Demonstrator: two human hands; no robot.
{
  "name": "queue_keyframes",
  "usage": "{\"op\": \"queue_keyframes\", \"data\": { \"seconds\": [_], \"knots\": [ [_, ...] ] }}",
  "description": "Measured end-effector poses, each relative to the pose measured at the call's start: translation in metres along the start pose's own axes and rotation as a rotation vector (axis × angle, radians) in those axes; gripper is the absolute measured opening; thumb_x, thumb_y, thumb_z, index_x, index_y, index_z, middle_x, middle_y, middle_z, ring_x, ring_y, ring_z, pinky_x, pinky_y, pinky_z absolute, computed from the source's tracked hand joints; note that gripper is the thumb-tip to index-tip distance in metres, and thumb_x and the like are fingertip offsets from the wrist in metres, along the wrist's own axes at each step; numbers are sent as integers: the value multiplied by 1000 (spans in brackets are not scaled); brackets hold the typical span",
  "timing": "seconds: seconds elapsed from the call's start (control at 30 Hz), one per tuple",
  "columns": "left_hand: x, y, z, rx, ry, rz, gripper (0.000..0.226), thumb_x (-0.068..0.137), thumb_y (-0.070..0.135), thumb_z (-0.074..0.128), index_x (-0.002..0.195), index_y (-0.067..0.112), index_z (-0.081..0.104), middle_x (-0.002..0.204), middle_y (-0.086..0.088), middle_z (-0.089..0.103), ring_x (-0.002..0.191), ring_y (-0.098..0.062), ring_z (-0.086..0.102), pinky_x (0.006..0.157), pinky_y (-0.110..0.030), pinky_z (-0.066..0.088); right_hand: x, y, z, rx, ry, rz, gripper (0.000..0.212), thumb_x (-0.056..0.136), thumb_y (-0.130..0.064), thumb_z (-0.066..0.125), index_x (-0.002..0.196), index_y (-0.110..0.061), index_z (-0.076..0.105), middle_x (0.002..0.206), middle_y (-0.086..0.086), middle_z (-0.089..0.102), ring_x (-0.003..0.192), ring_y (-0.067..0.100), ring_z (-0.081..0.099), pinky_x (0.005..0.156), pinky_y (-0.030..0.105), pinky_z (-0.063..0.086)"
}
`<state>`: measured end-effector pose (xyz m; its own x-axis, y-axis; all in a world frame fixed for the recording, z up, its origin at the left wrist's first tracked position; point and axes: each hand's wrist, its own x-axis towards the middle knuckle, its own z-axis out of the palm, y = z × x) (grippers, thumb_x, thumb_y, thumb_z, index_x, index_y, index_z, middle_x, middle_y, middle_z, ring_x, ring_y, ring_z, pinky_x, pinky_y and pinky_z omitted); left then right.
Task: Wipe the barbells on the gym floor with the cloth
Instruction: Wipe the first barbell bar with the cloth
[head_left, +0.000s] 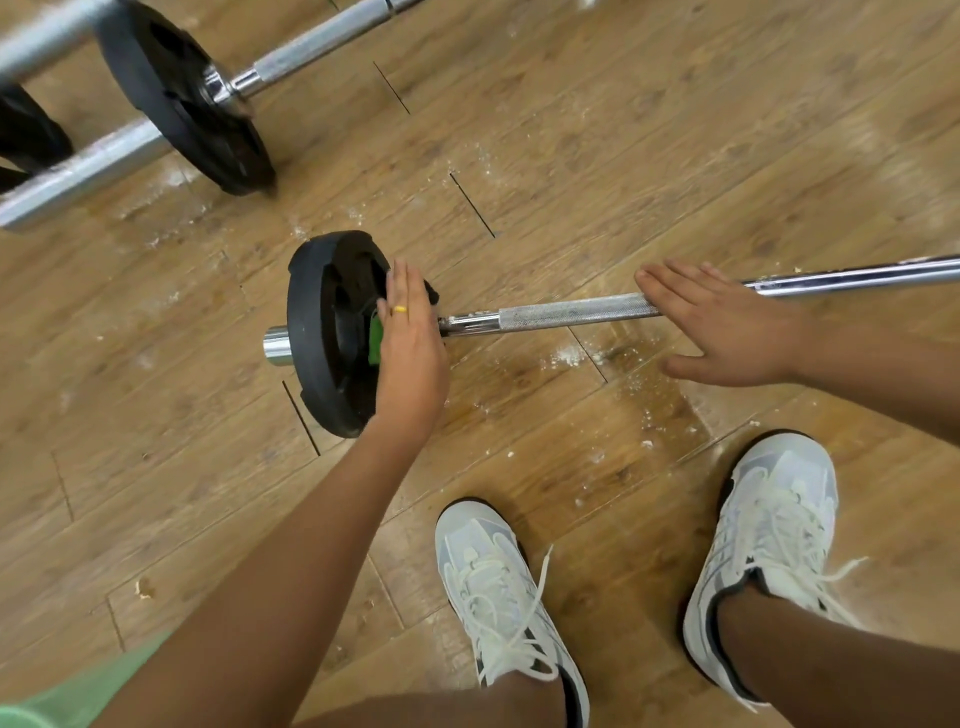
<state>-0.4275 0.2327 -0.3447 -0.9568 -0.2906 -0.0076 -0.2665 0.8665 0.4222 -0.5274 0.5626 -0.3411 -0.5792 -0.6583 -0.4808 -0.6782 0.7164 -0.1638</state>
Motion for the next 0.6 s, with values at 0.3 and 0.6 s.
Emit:
{"op": "queue_keyframes", "data": {
  "seconds": [0.3, 0.6],
  "knots": [
    [-29, -4, 0, -70, -14, 23, 87, 87, -24, 43, 160, 9, 9, 169, -9, 5, 155, -22, 12, 107, -53, 46, 1, 2, -11, 14, -62, 28, 100, 97, -56, 50, 157, -14, -18, 167, 6, -15, 154, 21, -15, 119, 33, -11],
    [-25, 16, 27, 111, -113, 309, 88, 79, -33, 40, 157, -2, 13, 165, -23, 10, 155, -31, 2, 119, -36, -12, -4, -1, -6, 50, -42, 11, 100, 89, -65, 39, 157, -16, -17, 168, 5, -13, 153, 19, -15, 117, 32, -12]
  ]
}}
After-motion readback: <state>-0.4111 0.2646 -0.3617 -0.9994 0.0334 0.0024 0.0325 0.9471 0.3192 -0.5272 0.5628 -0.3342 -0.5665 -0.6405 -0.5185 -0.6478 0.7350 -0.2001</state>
